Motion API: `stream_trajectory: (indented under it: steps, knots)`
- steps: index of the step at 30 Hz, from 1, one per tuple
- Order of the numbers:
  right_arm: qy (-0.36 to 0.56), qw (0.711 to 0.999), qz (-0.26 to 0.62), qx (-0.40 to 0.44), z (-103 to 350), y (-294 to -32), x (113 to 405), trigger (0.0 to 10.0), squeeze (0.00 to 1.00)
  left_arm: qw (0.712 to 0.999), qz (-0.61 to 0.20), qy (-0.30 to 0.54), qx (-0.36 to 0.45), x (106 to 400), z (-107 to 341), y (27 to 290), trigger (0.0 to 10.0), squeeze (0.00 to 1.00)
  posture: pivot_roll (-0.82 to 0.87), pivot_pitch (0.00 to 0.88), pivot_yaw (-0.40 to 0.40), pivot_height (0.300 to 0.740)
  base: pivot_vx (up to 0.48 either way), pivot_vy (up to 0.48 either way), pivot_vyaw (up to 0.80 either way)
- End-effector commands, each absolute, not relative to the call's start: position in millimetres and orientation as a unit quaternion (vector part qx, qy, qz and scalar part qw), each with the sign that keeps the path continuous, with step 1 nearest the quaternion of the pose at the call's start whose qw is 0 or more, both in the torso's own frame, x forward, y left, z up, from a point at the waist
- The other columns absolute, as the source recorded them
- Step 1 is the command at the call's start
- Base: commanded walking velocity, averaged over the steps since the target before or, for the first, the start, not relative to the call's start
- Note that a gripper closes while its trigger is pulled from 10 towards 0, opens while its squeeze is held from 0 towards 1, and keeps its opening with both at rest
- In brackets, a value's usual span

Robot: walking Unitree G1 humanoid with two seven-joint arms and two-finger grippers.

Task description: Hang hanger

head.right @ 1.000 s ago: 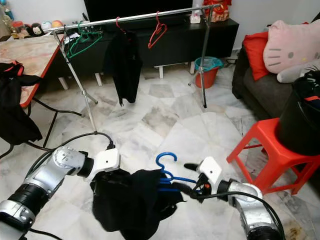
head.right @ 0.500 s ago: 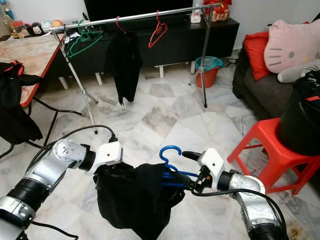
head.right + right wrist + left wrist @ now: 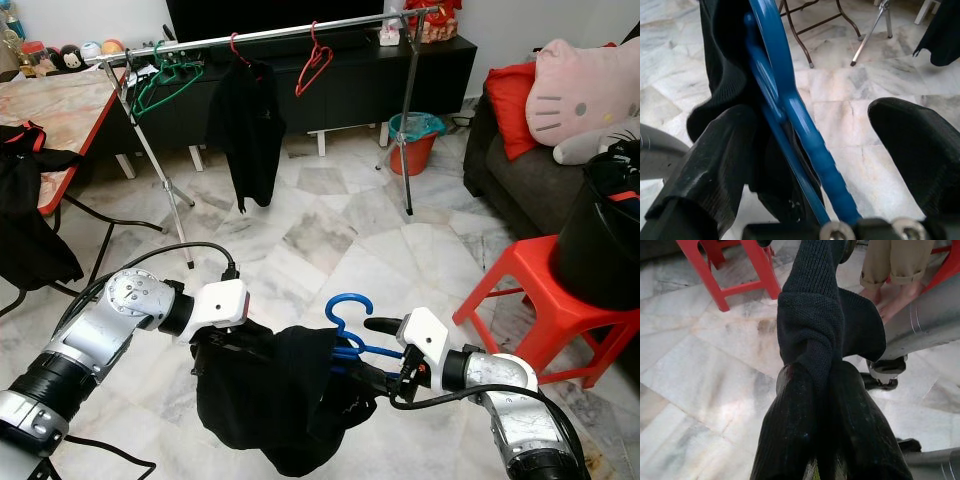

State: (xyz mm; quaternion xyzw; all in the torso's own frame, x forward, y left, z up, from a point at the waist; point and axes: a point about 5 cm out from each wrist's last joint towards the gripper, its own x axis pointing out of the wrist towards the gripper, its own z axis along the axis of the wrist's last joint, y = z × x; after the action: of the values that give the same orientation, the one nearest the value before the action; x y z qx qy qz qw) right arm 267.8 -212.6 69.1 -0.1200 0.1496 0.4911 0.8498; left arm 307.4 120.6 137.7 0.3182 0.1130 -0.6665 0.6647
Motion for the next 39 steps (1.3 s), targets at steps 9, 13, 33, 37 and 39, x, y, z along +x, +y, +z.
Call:
stream_trajectory:
  steps: [9,13,33,37,39]
  knots:
    - [0.162,0.848,0.489,-0.123,77,-235,267,3.9,0.0,0.648,-0.671,0.081,0.351,308,153,126,10.0,0.0,-0.18,0.0,0.048,0.74,0.0,0.0,0.0]
    - [0.163,0.85,0.489,-0.112,77,-236,267,0.0,0.0,0.647,-0.672,0.078,0.352,307,153,125,10.0,0.0,-0.17,0.0,0.047,0.74,0.0,0.0,0.0]
    - [0.17,0.837,0.511,-0.098,65,-221,264,9.3,0.0,0.633,-0.685,0.057,0.357,303,161,118,10.0,0.0,-0.16,0.0,0.05,0.74,0.0,0.0,0.0]
    - [0.171,0.836,0.512,-0.098,64,-219,264,10.0,0.0,0.632,-0.685,0.052,0.359,303,162,116,10.0,0.0,-0.16,0.0,0.05,0.74,0.0,0.0,0.0]
    - [0.17,0.835,0.515,-0.093,64,-218,263,0.0,0.0,0.632,-0.684,0.05,0.36,303,163,116,10.0,0.0,-0.16,0.0,0.05,0.74,0.0,0.0,0.0]
